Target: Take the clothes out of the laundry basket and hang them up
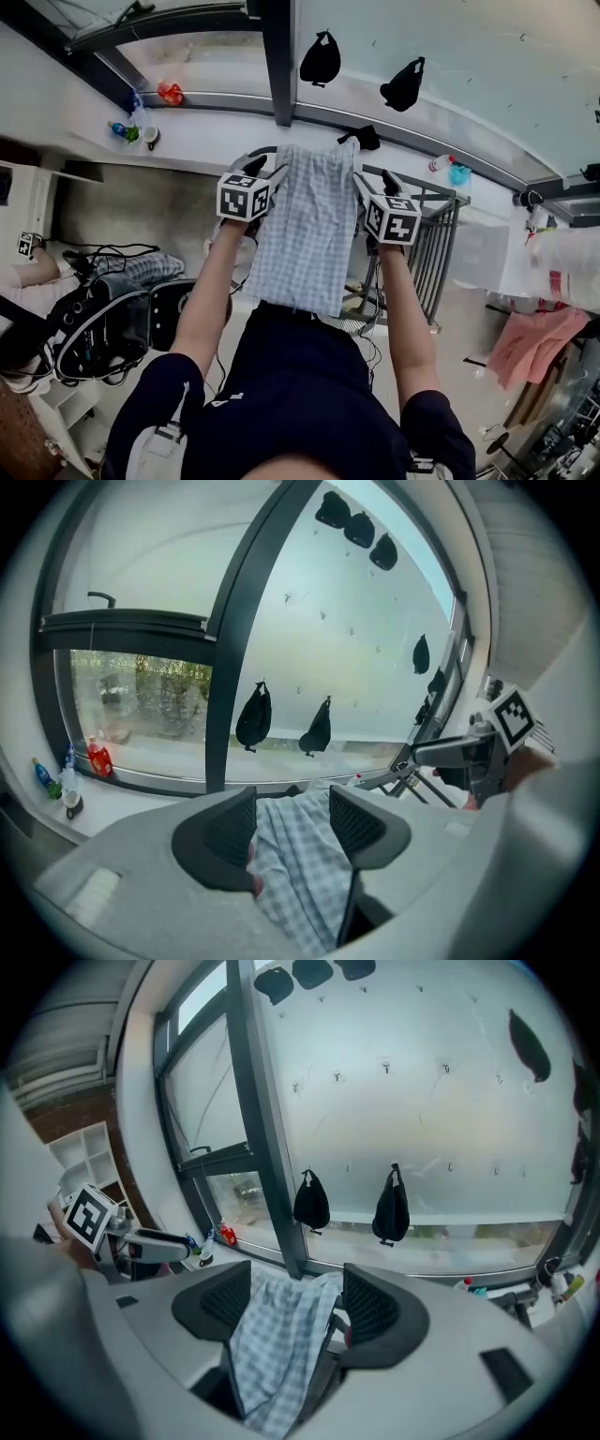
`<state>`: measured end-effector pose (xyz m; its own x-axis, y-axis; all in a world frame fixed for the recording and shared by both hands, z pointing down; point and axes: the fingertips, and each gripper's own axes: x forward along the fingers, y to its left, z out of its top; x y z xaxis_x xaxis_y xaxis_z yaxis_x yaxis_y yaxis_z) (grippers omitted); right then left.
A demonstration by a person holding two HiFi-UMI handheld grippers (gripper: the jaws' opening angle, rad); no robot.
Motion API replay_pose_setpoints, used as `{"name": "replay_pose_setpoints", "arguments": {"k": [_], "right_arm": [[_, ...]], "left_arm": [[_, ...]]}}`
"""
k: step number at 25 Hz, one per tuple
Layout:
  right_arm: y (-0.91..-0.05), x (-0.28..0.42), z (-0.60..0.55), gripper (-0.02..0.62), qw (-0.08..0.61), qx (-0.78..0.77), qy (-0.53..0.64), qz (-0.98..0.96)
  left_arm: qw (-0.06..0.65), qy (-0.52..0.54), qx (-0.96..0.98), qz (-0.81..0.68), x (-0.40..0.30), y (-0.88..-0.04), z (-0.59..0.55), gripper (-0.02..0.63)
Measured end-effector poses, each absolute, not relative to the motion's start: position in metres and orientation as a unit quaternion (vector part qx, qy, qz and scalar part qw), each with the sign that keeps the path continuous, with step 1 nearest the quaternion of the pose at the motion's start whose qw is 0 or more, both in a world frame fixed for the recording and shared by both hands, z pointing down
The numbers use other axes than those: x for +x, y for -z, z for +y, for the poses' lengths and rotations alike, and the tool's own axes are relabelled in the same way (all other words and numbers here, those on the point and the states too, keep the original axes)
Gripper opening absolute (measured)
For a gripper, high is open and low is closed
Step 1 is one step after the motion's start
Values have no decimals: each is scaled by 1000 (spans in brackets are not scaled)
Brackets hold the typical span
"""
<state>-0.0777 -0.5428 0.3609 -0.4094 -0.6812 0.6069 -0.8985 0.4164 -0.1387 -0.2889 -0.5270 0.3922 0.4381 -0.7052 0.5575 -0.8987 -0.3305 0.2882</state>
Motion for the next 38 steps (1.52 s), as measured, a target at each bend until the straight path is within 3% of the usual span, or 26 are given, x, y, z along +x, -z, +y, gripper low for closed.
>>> {"name": "replay_pose_setpoints", "arguments": {"k": [12,22,38], "right_arm": [[-340,-58,-416,311,216,459,-220,-833],[-314,-34,-305,310,187,432,-190,-862],[-320,-23,-177,310,170,405,-211,-873]], "left_arm": [[294,-128,780,-537,-255,-345,-383,239],[254,-67,762,-591,-236,-309,-249,239],[230,-66,768,-595,-192,-293,-113,239]]}}
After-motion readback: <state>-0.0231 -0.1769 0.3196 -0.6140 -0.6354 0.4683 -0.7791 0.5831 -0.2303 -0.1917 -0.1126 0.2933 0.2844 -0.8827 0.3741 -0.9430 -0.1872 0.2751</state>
